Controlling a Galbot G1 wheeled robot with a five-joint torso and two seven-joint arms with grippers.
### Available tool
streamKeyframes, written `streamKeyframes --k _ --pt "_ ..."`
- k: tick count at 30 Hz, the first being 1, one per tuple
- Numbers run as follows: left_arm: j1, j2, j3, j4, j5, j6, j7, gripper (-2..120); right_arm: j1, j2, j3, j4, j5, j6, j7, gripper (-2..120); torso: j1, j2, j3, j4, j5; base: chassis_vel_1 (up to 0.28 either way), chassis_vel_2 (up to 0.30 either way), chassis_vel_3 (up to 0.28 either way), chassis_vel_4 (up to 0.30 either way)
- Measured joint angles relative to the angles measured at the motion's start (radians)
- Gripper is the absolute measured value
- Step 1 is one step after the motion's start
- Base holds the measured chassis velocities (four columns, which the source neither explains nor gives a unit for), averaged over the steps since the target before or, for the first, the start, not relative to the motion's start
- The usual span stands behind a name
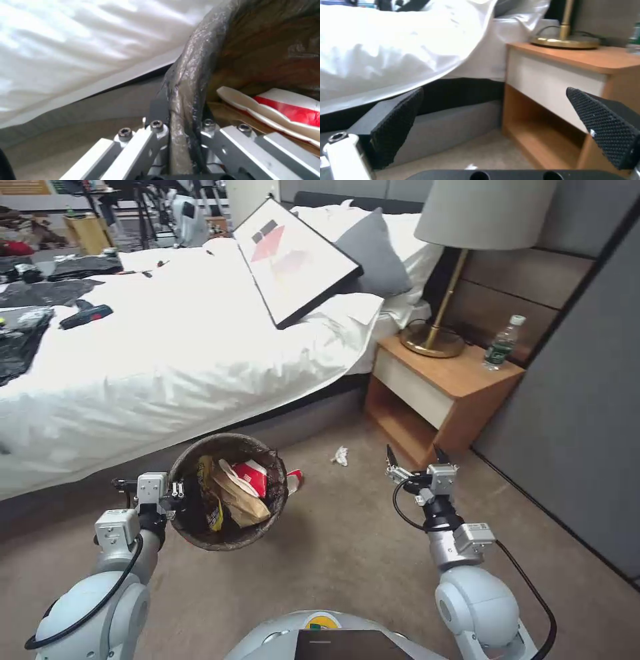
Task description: Pick up the trash bin, then pick up the garbage from the floor and place it into the trash bin.
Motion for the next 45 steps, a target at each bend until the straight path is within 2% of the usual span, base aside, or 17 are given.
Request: streamKeyframes --k 45 --pt "-0.006 0.006 0.0 0.01 0.0 -0.015 0.015 4 0.009 0.007 -0.008 0.006 0.017 -0.037 0.028 100 0.0 0.0 0.0 -0.0002 -0.0001 0.006 0.008 0.01 0.009"
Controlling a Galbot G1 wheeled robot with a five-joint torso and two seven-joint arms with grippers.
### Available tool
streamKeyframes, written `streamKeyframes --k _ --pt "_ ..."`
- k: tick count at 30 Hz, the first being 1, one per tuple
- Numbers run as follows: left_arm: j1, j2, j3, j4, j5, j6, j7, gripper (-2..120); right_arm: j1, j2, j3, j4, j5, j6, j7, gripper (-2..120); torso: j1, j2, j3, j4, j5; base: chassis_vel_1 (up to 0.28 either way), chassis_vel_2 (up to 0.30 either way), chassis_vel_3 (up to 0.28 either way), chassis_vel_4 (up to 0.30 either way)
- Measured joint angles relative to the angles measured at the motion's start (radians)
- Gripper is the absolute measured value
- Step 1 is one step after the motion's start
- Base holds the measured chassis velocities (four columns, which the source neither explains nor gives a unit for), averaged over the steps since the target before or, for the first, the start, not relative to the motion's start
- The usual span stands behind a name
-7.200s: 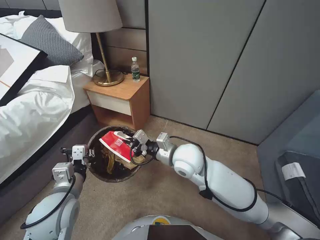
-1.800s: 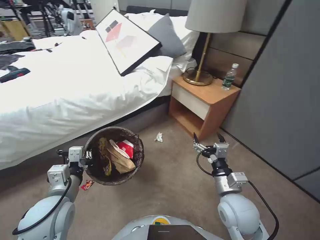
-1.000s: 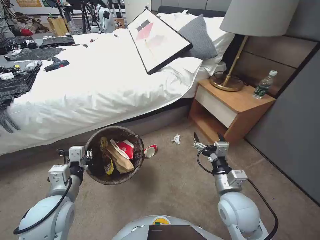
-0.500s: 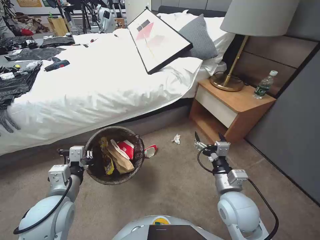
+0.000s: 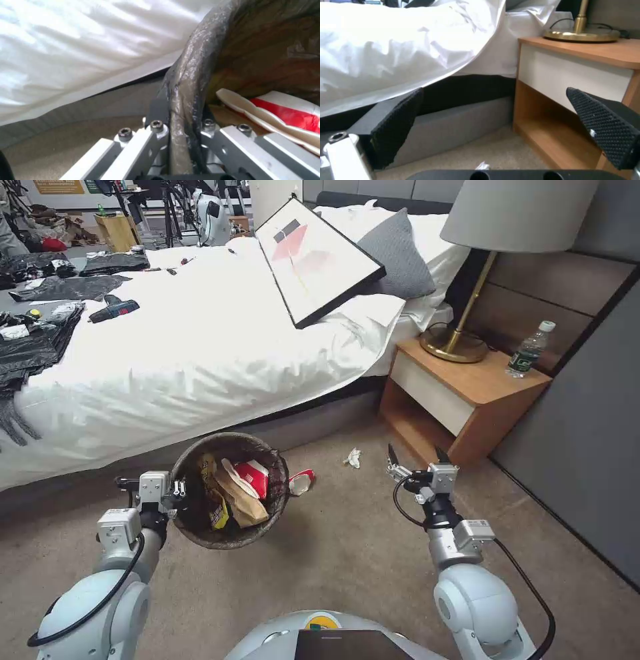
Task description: Pick up the trash bin, then pick up the garbage from the floor and place it into the trash bin.
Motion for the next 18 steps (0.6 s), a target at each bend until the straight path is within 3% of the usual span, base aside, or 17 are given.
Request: streamKeyframes --k 18 --pt "0.0 -0.001 0.0 0.0 0.0 0.001 0.001 4 -0.005 0.0 -0.007 -0.002 -0.003 0.004 -0.011 100 0.0 0.0 0.0 0.0 0.0 -0.003 0.002 0.002 -0.003"
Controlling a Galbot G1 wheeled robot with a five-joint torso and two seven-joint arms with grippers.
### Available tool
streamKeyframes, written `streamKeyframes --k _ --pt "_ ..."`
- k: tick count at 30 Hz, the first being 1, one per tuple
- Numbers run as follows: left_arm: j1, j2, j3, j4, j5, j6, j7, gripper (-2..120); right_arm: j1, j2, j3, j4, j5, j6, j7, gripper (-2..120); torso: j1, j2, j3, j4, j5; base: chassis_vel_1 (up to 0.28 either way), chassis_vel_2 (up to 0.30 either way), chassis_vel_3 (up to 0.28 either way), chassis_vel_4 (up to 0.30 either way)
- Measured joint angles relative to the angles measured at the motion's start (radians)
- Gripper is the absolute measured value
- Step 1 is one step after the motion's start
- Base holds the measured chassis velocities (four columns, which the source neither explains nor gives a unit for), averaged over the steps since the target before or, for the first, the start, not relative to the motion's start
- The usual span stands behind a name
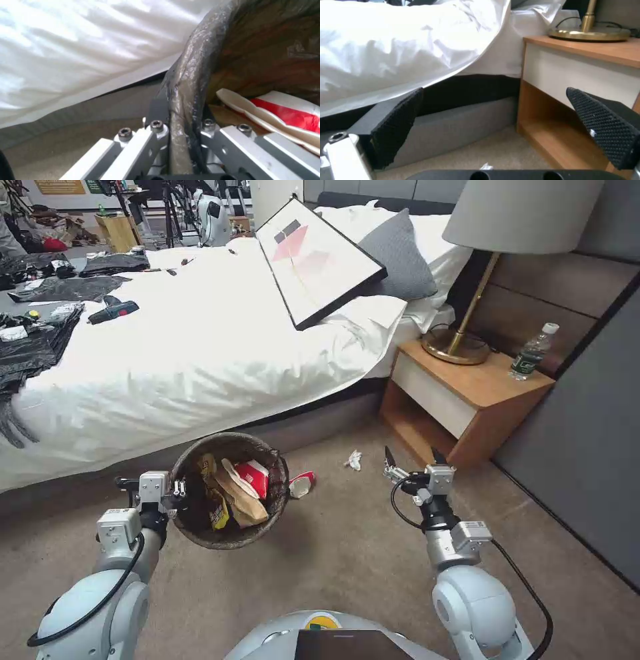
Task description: Pick up the trash bin, then pick up the garbage from the floor and place it into the trash bin.
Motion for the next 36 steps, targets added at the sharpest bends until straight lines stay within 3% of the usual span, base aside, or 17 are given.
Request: streamKeyframes --k 27,33,35,36 --pt "-0.002 0.0 0.001 -0.002 -0.001 0.001 0.001 4 -0.002 -0.003 -0.005 -0.005 -0.001 -0.006 -0.004 100 0.0 0.0 0.0 0.0 0.0001 -0.047 0.049 0.051 -0.05" --pt "0.0 0.0 0.001 -0.011 -0.003 0.002 0.001 3 0.019 -0.019 -0.002 -0.015 0.017 -0.067 -0.01 100 0.0 0.0 0.0 -0.0001 0.0001 0.0 0.0 0.0 0.0" --pt "0.001 0.0 0.002 -0.02 -0.005 0.003 0.0 3 0.065 -0.034 0.0 -0.037 0.058 -0.177 -0.019 100 0.0 0.0 0.0 -0.0002 0.0 0.0 0.0 0.0 0.0" --pt "0.001 0.0 0.002 -0.02 -0.005 0.003 0.0 3 0.065 -0.034 0.0 -0.037 0.058 -0.177 -0.019 100 0.0 0.0 0.0 -0.0002 0.0 0.0 0.0 0.0 0.0"
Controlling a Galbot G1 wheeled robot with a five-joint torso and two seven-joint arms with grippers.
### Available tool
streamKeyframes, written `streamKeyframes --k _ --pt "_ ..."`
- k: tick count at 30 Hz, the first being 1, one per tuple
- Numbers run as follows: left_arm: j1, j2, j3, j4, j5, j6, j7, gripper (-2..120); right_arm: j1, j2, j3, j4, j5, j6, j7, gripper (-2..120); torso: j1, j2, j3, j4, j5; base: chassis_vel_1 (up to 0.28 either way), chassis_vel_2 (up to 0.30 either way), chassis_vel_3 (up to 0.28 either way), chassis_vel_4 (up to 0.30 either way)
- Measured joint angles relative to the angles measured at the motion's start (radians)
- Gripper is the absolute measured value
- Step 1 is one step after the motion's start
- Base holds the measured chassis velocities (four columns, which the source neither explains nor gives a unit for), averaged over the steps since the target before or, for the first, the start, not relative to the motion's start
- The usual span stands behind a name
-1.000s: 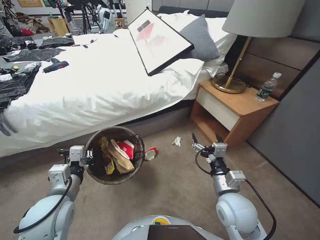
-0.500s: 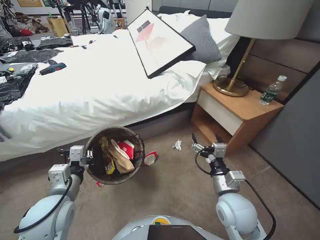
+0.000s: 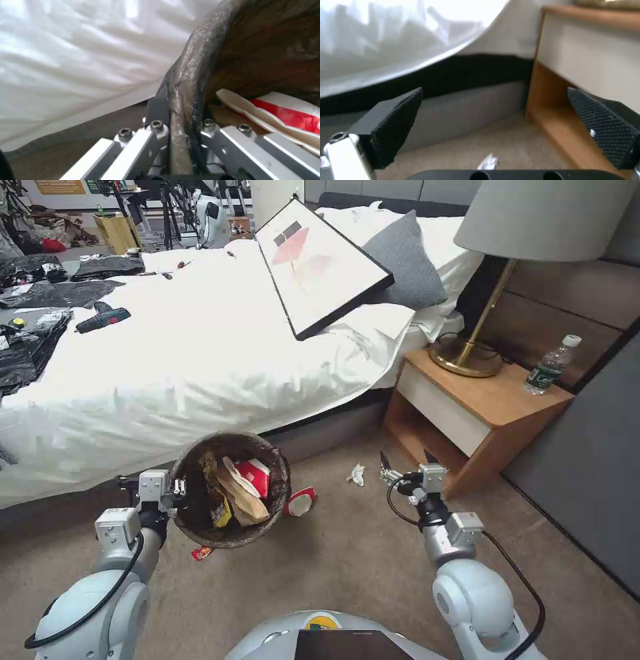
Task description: Pick up the trash bin, then pick up the garbage from the floor and place it into the trash bin.
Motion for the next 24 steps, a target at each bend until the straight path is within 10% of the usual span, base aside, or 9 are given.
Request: streamKeyframes --k 24 --pt "0.008 -0.004 -0.003 -0.028 -0.012 0.012 -0.007 3 0.322 -0.073 -0.154 -0.429 0.233 -0.147 0.027 100 0.0 0.0 0.0 0.0002 0.0 0.0 0.0 0.0 0.0"
